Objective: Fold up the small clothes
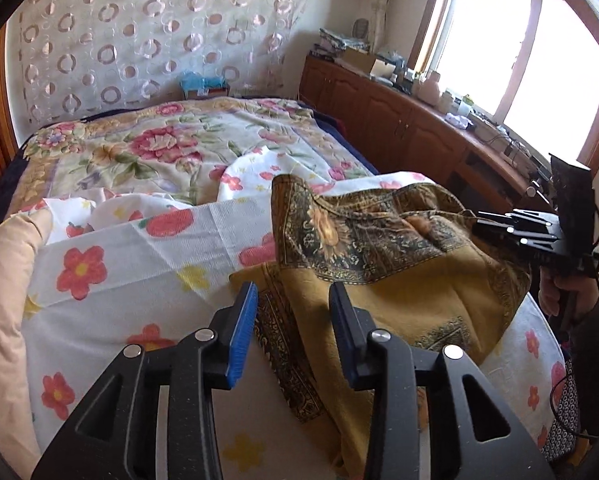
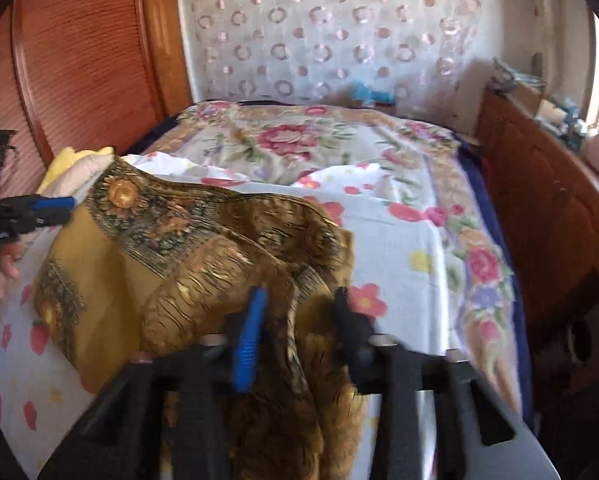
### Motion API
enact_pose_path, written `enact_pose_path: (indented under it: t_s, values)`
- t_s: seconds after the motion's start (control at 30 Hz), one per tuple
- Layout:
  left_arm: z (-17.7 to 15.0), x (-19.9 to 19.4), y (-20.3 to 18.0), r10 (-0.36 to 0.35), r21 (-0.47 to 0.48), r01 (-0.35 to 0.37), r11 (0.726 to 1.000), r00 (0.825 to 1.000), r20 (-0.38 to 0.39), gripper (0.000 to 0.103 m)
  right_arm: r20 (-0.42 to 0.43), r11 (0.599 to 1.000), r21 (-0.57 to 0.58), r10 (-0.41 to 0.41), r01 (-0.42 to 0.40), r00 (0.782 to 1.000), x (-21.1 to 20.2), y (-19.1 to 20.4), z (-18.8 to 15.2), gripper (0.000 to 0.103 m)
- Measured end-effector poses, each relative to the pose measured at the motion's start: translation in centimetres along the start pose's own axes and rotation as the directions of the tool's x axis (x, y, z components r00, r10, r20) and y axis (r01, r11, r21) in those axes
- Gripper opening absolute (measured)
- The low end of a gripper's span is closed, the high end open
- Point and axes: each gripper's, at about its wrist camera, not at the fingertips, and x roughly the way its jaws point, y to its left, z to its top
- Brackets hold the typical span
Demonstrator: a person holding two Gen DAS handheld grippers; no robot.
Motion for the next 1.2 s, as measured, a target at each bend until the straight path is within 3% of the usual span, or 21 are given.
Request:
enact_pose_path:
  t_s: [0.03, 0.2, 0.33, 0.5, 0.67, 0.73, 0.83, 1.07, 1.2]
  values:
    - [0.2, 0.4, 0.2, 0.001, -0.004, -0.001, 1.000, 1.000, -0.004, 0.038, -0.001, 1.000, -0.018, 0.005, -0.005, 1.000, 0.4, 0.0, 0.8, 0.005]
    - [0.8, 1.5, 0.6, 0.003, -0.017, -0.003, 1.000, 1.000, -0.011, 0.038, 0.103, 0.994, -0.093, -0.040, 0.049, 0.994, -0.1, 1.2, 3.1, 0.003]
    - [0.2, 2.6, 1.0, 0.045, -0.027, -0.047, 0.999, 0.998, -0.049, 0.038, 0.065, 0.990, -0.113, -0.073, 0.080, 0.995, 2.1, 1.6, 2.7, 0.003]
    - [-0.5, 3.5, 1.5, 0.046, -0.045, -0.050, 0.998, 0.995, -0.087, 0.038, 0.038, 0.993, -0.076, -0.090, 0.093, 0.995, 2.6, 1.3, 2.4, 0.004]
    - [-0.6, 3.8, 1.5, 0.046, -0.040, -0.050, 0.998, 0.995, -0.090, 0.039, 0.051, 0.993, -0.015, -0.117, 0.118, 0.992, -0.3, 1.5, 3.2, 0.025]
    - [-0.6, 3.7, 1.5, 0.045, -0.038, -0.048, 0.998, 0.995, -0.088, 0.039, 0.053, 0.994, 0.001, -0.107, 0.107, 0.993, -1.1, 2.0, 2.7, 0.043]
    - [-0.6, 3.7, 1.6, 0.038, -0.039, -0.041, 0.998, 0.996, -0.083, 0.039, 0.031, 0.994, 0.015, -0.110, 0.110, 0.993, -1.7, 2.3, 1.3, 0.054]
    - [-0.6, 3.8, 1.9, 0.033, -0.046, -0.037, 0.998, 0.996, -0.082, 0.039, -0.076, 0.988, 0.084, -0.126, 0.132, 0.989, 0.2, 0.6, -0.2, 0.063]
    - [-0.6, 3.8, 1.9, 0.030, -0.045, -0.035, 0.998, 0.995, -0.091, 0.039, -0.069, 0.985, 0.151, -0.080, 0.089, 0.994, 1.8, -0.5, 0.5, 0.066]
